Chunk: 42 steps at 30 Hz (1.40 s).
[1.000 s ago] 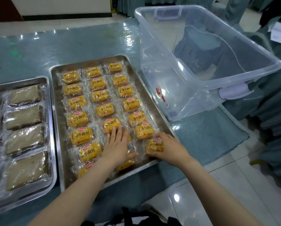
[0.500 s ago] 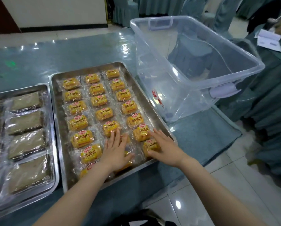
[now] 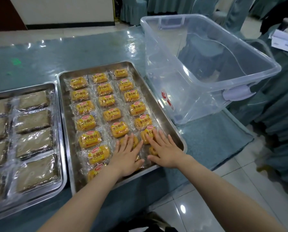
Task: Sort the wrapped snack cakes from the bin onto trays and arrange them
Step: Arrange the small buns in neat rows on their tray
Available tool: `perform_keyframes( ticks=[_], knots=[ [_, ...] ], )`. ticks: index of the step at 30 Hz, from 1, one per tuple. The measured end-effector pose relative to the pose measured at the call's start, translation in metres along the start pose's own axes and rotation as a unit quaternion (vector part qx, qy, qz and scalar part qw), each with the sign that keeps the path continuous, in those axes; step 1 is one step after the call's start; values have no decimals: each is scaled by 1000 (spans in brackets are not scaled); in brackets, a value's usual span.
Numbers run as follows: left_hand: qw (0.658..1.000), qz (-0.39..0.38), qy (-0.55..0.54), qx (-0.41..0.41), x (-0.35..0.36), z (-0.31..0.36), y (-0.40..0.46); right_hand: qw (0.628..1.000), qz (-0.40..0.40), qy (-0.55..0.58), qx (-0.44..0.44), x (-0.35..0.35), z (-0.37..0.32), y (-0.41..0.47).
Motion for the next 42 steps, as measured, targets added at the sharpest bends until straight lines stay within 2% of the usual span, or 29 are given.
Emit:
perform_keyframes(
  ticks=[3, 6, 8, 13, 17, 28, 33, 37, 42],
  knots=[
    [1000, 3, -18, 5, -1, -1, -1, 999, 30, 21, -32, -3, 1, -1],
    [997, 38, -69, 2, -7, -5, -2, 994, 93, 54, -14, -11, 10, 0],
    [994, 64, -84, -15, -12, -9, -2, 993, 106, 54, -4, -14, 16, 3],
    [997, 32, -51, -49, -8, -13, -2, 998, 54, 23, 0, -11, 27, 8],
    [997, 26, -36, -60, -4, -11, -2, 999, 44, 13, 6, -13, 34, 11],
    [991, 67, -47, -107, 1, -2, 5, 998, 50, 34, -24, -16, 27, 6],
    [986, 80, -101, -110, -7, -2, 2, 989, 85, 115, -39, -22, 18, 14],
    [981, 113, -126, -99, -17, -8, -1, 993, 88, 58, -55, -25, 11, 27],
    [994, 55, -72, -61, -13, -8, 4, 998, 47, 4, -49, -12, 10, 36]
  ],
)
Point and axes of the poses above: each hand's wrist, its own y-axis towards the middle knuckle, its own x-axis out of the palm, z = x × y, the point moved 5 cm from there along y, towards the middle knuckle, and after that the axes turned 10 degrees about -x, right-handed, at the moved point
